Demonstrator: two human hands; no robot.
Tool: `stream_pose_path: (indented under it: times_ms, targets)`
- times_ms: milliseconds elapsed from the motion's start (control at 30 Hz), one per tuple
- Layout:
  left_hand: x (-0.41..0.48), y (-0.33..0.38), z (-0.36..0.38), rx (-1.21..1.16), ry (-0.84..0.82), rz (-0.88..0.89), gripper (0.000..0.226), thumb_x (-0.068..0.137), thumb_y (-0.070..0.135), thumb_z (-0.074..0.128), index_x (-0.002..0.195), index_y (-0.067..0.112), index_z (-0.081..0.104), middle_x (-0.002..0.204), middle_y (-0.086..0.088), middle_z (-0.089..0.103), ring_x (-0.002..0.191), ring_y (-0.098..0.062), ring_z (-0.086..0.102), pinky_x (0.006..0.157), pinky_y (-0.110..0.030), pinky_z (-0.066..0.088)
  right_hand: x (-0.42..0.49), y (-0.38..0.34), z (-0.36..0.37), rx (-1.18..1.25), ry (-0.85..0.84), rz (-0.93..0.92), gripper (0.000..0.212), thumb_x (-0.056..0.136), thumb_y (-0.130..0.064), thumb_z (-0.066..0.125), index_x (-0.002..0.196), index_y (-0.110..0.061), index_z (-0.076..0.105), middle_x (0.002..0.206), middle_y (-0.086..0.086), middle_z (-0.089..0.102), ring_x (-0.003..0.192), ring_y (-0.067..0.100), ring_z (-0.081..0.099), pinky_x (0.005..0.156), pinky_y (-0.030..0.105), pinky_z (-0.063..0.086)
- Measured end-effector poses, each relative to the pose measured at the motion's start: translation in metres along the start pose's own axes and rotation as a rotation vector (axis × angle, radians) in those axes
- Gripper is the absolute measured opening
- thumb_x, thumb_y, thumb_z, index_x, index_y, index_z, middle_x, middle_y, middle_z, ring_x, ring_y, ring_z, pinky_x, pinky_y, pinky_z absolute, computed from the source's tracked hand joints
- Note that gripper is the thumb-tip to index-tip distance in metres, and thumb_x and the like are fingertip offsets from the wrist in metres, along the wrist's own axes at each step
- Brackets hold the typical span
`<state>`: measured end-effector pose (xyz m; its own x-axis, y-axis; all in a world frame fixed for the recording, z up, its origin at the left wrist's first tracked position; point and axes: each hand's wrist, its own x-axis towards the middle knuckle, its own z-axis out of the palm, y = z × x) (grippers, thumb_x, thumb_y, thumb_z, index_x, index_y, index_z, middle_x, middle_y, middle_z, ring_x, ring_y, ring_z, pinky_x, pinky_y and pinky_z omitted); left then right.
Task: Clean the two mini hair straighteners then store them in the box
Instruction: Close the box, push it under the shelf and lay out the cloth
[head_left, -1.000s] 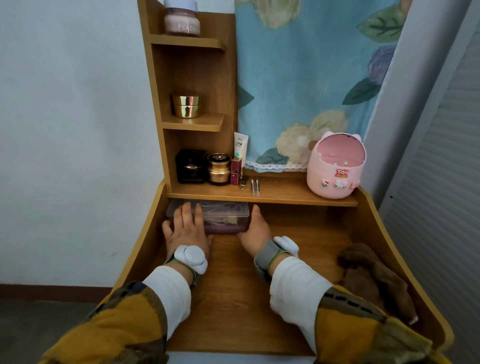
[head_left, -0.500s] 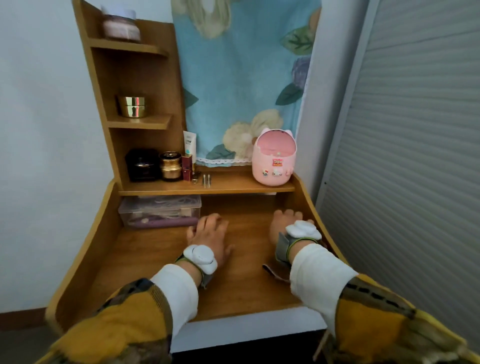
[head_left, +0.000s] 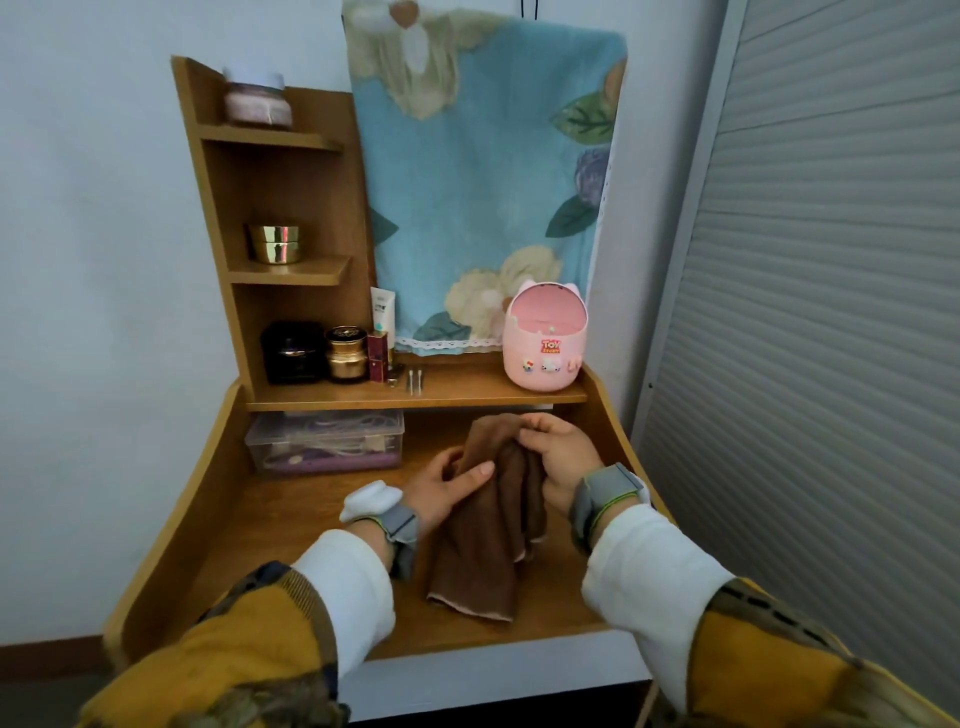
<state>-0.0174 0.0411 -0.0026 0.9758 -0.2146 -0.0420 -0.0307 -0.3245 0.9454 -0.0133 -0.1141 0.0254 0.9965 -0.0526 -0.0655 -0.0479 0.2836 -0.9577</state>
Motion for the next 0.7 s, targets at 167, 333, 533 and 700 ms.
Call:
stream_pose_path:
  times_ms: [167,333,533,700]
  targets:
    - [0.003,0.01,-0.034,-0.001,0.171,0.144,0.013,0.095,0.03,0.051,0.092,0.025,0.063,0.089,-0.003,0.068,0.096,-0.027,0.065,0.081,-0.031,0.051,0.002,-0.012,0.016,-0.183,-0.002,-0.186,0.017,0.089,0.006,0.051,0.085,-0.009,0.057,0.077,0.006,0.06,0.071,0.015,0.057,0.069,0.024,0.05]
    - [-0.002,0.023,-0.055,0.251,0.175,0.22,0.027,0.096,0.035,0.046,0.114,0.022,0.061,0.11,-0.003,0.061,0.104,-0.022,0.057,0.081,-0.024,0.039,0.001,-0.024,0.029,-0.401,-0.001,-0.334,0.01,0.087,0.002,0.059,0.096,-0.001,0.061,0.075,0.005,0.06,0.072,0.015,0.054,0.073,0.027,0.047]
    - [-0.017,-0.011,-0.046,0.472,-0.125,0.039,0.052,0.069,0.043,0.078,0.116,0.031,0.059,0.112,0.01,0.065,0.107,-0.017,0.06,0.094,-0.031,0.046,-0.002,-0.042,0.037,-0.366,-0.016,-0.436,0.014,0.086,-0.002,0.061,0.099,0.004,0.065,0.075,0.001,0.061,0.068,0.007,0.054,0.07,0.015,0.046]
    - [-0.01,0.005,-0.091,0.776,0.039,0.013,0.049,0.07,0.045,0.076,0.113,0.03,0.056,0.106,0.007,0.061,0.102,-0.018,0.058,0.09,-0.03,0.046,0.009,-0.044,0.008,-0.847,0.05,-0.42,0.014,0.085,-0.009,0.065,0.098,-0.006,0.069,0.089,0.001,0.063,0.085,0.012,0.056,0.074,0.015,0.04]
